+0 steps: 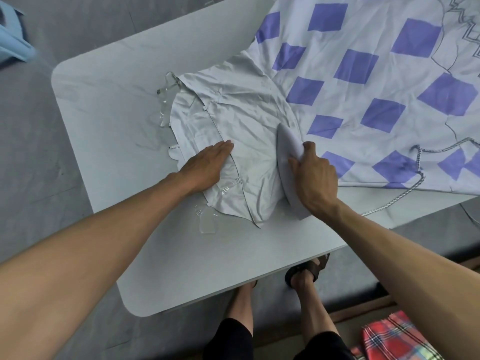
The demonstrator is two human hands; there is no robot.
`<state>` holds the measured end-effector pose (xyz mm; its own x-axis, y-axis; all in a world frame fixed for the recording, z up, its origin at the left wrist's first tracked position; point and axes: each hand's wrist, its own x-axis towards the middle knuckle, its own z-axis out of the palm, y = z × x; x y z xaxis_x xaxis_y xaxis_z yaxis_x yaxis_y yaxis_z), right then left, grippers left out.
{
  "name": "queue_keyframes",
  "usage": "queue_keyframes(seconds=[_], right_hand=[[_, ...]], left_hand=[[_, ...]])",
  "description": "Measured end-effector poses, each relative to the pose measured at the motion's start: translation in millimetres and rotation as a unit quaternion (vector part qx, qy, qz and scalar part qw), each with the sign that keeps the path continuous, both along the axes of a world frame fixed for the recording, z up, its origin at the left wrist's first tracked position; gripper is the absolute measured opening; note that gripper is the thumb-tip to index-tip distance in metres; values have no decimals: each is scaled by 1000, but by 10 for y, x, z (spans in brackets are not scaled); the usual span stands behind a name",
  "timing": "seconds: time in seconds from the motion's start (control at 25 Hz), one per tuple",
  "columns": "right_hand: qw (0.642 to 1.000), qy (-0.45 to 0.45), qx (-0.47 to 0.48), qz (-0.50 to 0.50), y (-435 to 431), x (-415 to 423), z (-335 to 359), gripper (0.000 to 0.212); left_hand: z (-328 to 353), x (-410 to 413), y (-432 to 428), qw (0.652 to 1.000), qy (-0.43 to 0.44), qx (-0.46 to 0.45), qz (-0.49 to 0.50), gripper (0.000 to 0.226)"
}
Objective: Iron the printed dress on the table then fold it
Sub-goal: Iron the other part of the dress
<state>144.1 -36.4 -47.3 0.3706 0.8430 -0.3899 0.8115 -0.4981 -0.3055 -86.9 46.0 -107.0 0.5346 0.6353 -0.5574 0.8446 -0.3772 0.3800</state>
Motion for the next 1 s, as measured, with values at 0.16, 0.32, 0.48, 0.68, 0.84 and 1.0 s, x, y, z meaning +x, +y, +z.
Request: queue_keyframes(seconds=[0.16, 0.32, 0.48, 0.68, 0.84, 1.0], right_hand=[[999, 7, -9, 37, -105, -219, -99, 38], [998, 30, -21, 59, -238, -518, -97, 35], [995, 51, -31, 78, -293, -641, -90, 36], [986, 97, -34, 134, -349, -658, 49, 34], [995, 47, 3, 84, -155, -397, 157, 35], [999, -5, 5, 46, 88, -95, 58, 35]], left_hand=[[-72, -5, 41, 999, 12, -19, 23, 72], [-26, 38, 54, 988, -51, -92, 113, 76], [39, 52, 96, 964, -84, -149, 205, 84], [62, 65, 136, 950, -93, -154, 257, 85], [97, 33, 155, 954, -94, -133, 253, 84], [111, 49, 118, 958, -82, -130, 242, 83]])
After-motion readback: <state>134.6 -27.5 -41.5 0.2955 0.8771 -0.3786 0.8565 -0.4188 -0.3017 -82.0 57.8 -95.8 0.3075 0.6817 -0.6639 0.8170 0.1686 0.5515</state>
